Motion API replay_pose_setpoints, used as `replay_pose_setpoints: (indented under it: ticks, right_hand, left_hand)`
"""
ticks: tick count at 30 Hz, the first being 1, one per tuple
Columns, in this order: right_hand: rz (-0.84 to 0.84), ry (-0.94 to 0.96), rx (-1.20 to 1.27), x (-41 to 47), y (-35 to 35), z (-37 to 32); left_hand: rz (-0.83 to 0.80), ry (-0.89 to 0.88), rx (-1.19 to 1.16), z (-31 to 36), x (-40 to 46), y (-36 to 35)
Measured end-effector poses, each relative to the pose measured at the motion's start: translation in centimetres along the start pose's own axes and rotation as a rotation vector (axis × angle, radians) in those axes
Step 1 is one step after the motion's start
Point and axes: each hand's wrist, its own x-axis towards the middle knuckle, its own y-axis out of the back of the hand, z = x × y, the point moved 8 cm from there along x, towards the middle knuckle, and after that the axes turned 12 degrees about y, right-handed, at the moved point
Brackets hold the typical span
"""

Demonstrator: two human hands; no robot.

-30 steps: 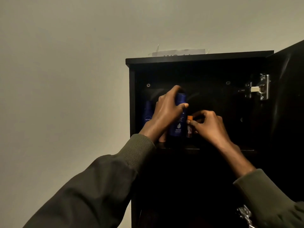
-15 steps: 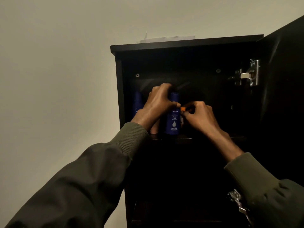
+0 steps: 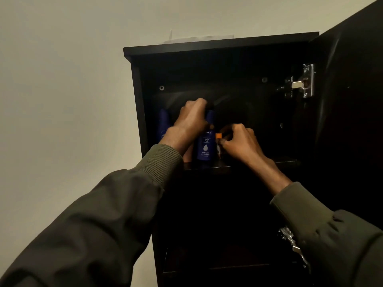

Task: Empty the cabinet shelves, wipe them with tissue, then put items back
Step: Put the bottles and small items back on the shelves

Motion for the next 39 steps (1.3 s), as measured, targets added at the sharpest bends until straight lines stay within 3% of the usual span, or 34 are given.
replay_pose_setpoints:
  ticks: [6, 39]
  right_hand:
    - [-0.052, -0.008, -0.027, 0.4, -0.3, 0.2]
    - [-0.165, 0.027, -0.017, -0.6, -1.0, -0.6]
  left_hand:
    - [0.099, -0.032, 0.103, 0.6, -0.3, 1.3]
    - [0.111, -0.079, 0.222, 1.2, -2.8, 1.1]
